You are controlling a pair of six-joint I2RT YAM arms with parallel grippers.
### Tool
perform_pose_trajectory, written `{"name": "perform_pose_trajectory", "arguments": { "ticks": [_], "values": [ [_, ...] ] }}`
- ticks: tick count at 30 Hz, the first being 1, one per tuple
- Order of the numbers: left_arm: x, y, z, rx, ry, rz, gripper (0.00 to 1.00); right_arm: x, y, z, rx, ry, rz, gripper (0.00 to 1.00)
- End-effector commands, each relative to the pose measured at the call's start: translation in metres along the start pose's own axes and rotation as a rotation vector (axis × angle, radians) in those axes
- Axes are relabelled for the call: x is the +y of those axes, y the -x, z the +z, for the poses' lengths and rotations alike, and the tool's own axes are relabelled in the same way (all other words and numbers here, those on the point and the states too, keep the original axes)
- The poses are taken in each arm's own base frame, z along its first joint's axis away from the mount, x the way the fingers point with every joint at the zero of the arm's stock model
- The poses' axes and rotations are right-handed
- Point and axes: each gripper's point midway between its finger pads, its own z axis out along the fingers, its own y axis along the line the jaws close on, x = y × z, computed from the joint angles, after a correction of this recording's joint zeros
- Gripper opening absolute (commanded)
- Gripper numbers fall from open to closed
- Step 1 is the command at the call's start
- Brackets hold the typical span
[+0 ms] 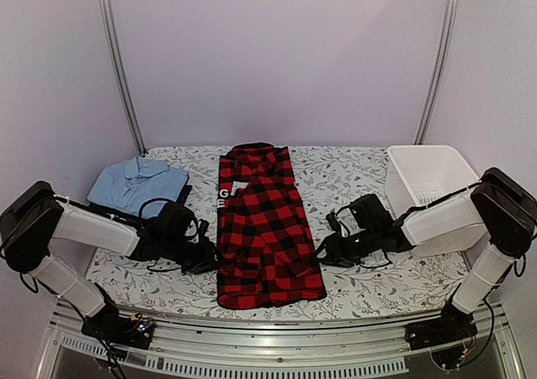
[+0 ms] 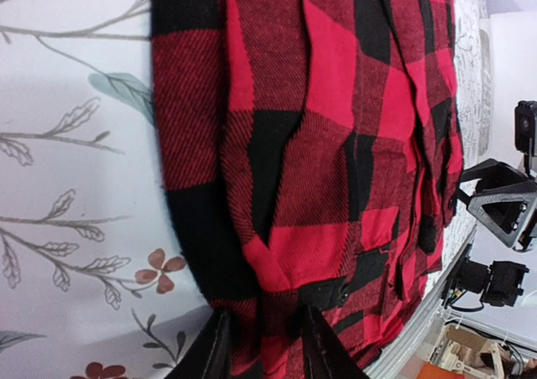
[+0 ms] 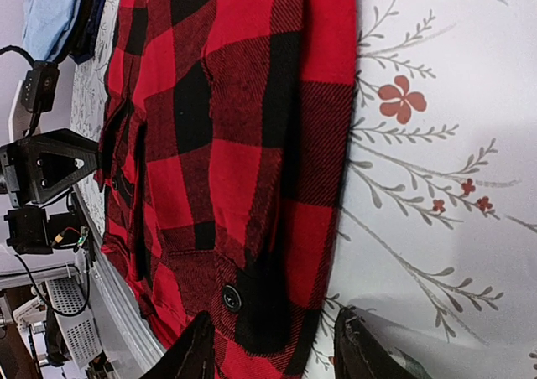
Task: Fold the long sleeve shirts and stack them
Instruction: Pick up the rectangle-folded shirt from the center of the board.
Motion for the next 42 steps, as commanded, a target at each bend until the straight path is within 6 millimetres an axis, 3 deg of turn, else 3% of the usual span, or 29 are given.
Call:
{"name": "perform_pose_trajectory", "arguments": {
  "ticks": [1, 11, 15, 18, 22, 30, 42],
  "values": [
    [0.011, -0.022, 0.009, 0.076, 0.011, -0.034, 0.29, -0.004, -0.008, 0.010, 0.027, 0.003, 0.023, 0.46],
    [0.012, -0.034, 0.006, 0.102, -0.005, -0.044, 0.22, -0.005, -0.029, 0.022, 0.074, -0.022, 0.054, 0.37],
    [0.021, -0.043, 0.002, 0.122, 0.020, -0.057, 0.21, -0.004, -0.035, 0.021, 0.070, -0.026, 0.068, 0.35],
    [0.027, -0.047, -0.007, 0.114, 0.043, -0.061, 0.32, -0.005, -0.038, 0.016, 0.062, -0.037, 0.076, 0.35],
    [0.032, -0.048, -0.012, 0.120, 0.081, -0.058, 0.38, -0.012, -0.031, 0.008, 0.026, -0.094, 0.083, 0.37],
    [0.033, -0.042, -0.003, 0.114, 0.102, -0.067, 0.39, -0.017, -0.011, -0.006, -0.019, -0.115, 0.090, 0.50],
    [0.031, -0.045, 0.007, 0.147, 0.082, -0.101, 0.33, -0.018, -0.016, 0.004, 0.057, -0.099, 0.078, 0.40]
  ]
}}
